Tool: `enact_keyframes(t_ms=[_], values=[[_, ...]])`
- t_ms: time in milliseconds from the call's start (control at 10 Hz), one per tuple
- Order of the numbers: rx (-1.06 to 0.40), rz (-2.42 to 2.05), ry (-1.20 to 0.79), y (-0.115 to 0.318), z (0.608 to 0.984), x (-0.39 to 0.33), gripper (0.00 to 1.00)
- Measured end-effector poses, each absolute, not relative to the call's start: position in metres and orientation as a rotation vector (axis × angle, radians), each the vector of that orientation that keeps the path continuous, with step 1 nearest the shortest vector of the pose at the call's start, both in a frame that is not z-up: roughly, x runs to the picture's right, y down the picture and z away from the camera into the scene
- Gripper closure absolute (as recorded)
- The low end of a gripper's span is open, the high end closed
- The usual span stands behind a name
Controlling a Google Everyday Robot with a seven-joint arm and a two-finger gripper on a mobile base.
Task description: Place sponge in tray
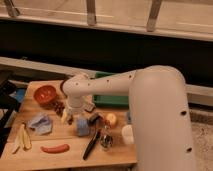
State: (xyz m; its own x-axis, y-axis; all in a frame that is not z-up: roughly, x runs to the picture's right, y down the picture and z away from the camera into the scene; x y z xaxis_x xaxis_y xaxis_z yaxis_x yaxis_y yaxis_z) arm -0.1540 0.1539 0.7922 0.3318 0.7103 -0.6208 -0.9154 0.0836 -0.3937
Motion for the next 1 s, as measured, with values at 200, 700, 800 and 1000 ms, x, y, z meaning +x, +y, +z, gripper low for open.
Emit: enact_keyframes(t_ms=[200,700,800,1000], values=[[-0.783,1.309,0.320,0.136,0.797,-0.115,0.27],[-0.820,1.321,0.372,0.155,0.816,-0.109,0.27],[-0.816,1.320,0.365,0.154,0.813,-0.114,0.27],[-0.782,1.317,0.337,0.142,0.799,-0.119,0.27]])
